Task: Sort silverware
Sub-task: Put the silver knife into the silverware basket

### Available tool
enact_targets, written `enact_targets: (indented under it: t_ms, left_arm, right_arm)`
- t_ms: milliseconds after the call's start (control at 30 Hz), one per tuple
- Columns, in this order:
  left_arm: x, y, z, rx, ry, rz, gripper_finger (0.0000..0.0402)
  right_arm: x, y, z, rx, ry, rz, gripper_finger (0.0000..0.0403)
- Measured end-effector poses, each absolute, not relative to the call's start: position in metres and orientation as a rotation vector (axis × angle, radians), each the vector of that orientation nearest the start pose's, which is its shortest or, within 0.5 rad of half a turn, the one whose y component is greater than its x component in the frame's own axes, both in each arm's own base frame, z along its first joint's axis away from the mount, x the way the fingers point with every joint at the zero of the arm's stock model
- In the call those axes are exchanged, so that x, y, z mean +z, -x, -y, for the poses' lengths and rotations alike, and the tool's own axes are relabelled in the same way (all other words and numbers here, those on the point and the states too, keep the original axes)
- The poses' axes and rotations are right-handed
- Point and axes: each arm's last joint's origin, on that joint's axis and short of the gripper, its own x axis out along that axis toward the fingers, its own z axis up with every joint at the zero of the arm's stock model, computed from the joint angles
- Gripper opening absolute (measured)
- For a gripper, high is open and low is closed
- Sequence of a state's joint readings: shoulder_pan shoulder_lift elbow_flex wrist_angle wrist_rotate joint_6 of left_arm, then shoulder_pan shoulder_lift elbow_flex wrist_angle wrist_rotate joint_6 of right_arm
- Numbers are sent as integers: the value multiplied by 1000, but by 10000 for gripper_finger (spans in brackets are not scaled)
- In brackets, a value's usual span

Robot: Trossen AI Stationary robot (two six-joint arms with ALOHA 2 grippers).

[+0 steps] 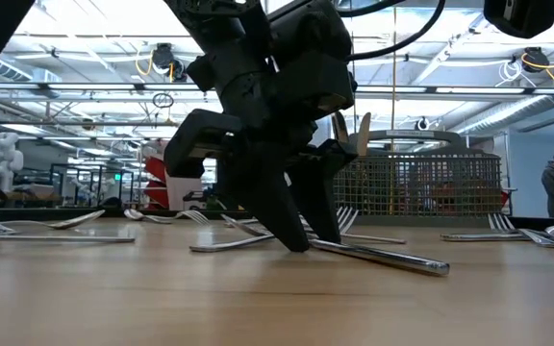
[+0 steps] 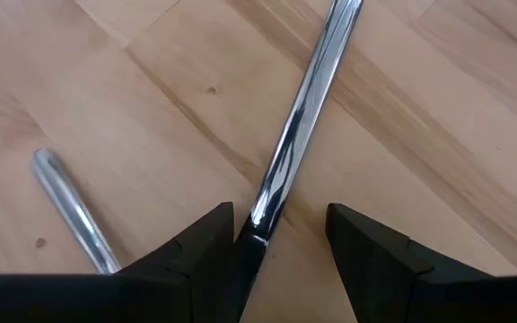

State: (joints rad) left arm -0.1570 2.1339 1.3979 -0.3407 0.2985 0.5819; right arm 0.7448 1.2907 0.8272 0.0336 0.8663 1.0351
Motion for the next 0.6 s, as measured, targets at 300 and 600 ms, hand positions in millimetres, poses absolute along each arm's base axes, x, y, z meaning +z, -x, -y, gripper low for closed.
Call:
enact_targets:
  t_ms: [300,600]
  left_arm:
    - [122,-422,76,-711,-440,-926,121]
    - [122,-422,76,-697,-450,-922,82]
  right_arm:
    - [265,-215,-168,-256,-716,-203,203]
    - [266,-215,-168,-253,-722,-199,203]
